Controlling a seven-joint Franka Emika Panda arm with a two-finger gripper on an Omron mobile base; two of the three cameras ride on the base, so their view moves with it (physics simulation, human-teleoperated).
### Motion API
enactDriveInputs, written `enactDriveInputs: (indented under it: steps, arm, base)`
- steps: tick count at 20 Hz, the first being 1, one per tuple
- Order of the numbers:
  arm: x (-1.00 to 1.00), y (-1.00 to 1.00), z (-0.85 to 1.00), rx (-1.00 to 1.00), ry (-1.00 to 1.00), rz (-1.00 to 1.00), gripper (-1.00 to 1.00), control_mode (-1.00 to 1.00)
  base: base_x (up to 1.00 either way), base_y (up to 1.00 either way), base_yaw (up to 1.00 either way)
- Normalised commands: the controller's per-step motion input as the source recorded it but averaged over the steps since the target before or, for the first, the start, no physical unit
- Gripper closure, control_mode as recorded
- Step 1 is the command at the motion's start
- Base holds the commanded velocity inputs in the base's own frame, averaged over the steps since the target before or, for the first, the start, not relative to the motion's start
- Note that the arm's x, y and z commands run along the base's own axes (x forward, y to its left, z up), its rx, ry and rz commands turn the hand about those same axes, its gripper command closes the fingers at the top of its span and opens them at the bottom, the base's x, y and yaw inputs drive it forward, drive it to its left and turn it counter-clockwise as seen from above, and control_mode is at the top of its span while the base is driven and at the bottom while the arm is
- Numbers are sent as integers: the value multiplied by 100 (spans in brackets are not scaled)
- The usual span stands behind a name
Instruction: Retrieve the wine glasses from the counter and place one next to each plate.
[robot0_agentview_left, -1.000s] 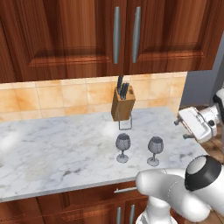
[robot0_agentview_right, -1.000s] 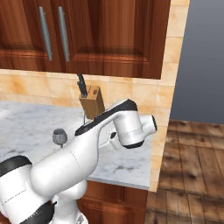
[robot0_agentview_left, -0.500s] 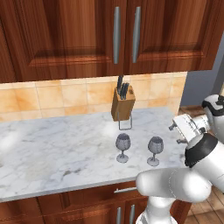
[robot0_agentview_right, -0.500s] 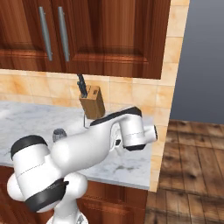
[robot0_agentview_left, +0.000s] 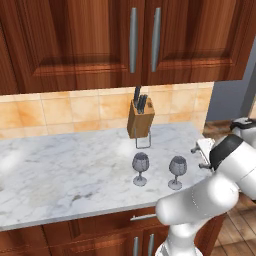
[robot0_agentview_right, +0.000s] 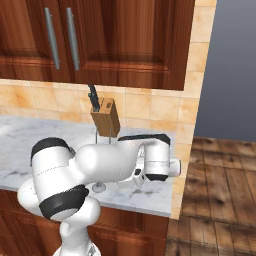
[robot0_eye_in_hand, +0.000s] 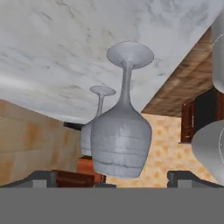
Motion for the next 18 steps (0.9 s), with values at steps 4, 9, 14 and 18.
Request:
enactDriveInputs:
  steps: [4,9,14,18]
  arm:
    - [-24,0,0,3,0,0,-100,-100]
    - [-39,0,0,0,1,0,-100,-100]
    - [-5,10,-4,0,10,-1,-100,-100]
    - [2,18,-33,0,22,-4,-100,-100]
  base:
    - [0,0,0]
    - [0,0,0]
    - [0,0,0]
    - [0,0,0]
